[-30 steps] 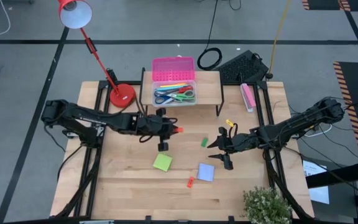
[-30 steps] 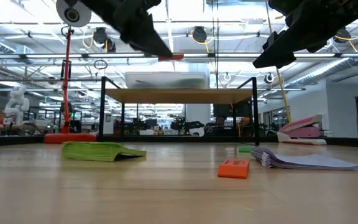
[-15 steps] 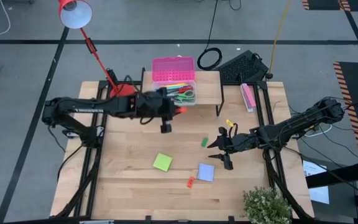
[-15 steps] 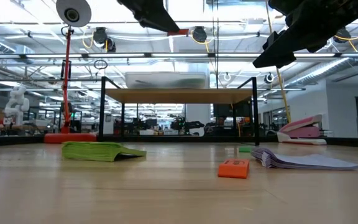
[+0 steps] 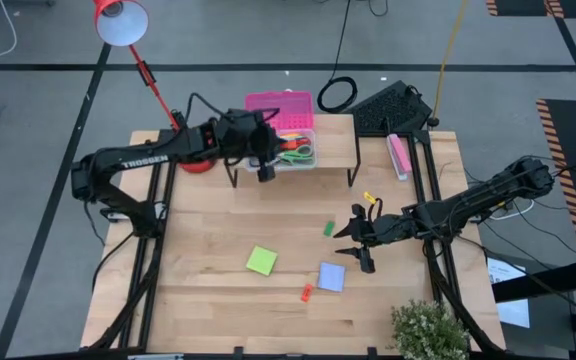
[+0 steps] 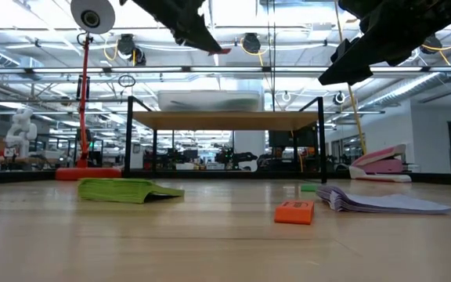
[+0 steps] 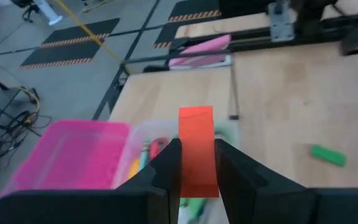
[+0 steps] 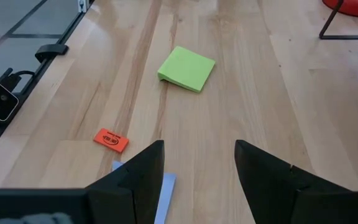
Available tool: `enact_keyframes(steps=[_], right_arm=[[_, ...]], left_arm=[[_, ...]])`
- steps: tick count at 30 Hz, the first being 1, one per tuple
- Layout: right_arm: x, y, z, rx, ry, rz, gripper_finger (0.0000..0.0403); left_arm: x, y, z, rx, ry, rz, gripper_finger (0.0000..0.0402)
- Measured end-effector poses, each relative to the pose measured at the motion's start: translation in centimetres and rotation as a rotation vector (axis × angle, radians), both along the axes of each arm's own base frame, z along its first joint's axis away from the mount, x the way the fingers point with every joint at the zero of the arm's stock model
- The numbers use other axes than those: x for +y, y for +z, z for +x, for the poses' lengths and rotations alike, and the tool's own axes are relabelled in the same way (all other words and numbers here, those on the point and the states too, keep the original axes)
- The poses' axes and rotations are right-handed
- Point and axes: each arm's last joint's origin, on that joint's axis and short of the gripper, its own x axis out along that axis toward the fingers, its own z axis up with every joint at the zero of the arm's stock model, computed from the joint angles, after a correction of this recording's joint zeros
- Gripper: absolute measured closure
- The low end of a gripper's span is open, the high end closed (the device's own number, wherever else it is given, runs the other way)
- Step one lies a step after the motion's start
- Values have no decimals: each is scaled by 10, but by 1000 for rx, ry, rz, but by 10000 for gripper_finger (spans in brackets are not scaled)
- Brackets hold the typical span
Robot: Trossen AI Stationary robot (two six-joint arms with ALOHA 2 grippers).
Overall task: Pack school essentials
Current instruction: Put the orange eraser into the pink supply box on the shelf
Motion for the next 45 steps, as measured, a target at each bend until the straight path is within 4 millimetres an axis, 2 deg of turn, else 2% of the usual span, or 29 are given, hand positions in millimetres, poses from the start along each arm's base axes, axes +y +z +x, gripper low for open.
enact_keyframes(steps=[3, 8, 13, 21, 31, 45], right_arm=[[0, 0, 0, -1, 5, -7, 212], [0, 1, 0, -8, 9, -13, 212], [0, 0, 0, -7, 10, -13, 212], [0, 0, 0, -5, 10, -14, 212], [0, 0, 0, -5, 10, -14, 212], [0, 0, 0, -5, 10, -14, 212]], left_arm=[[20, -5, 2, -16, 30, 4, 314], [50, -27, 8, 16, 50, -29, 314], [67, -49, 15, 71, 79, -51, 314], [75, -69, 23, 131, 63, -39, 314], [84, -70, 17, 146, 90, -32, 314], [83, -70, 18, 136, 92, -54, 313]])
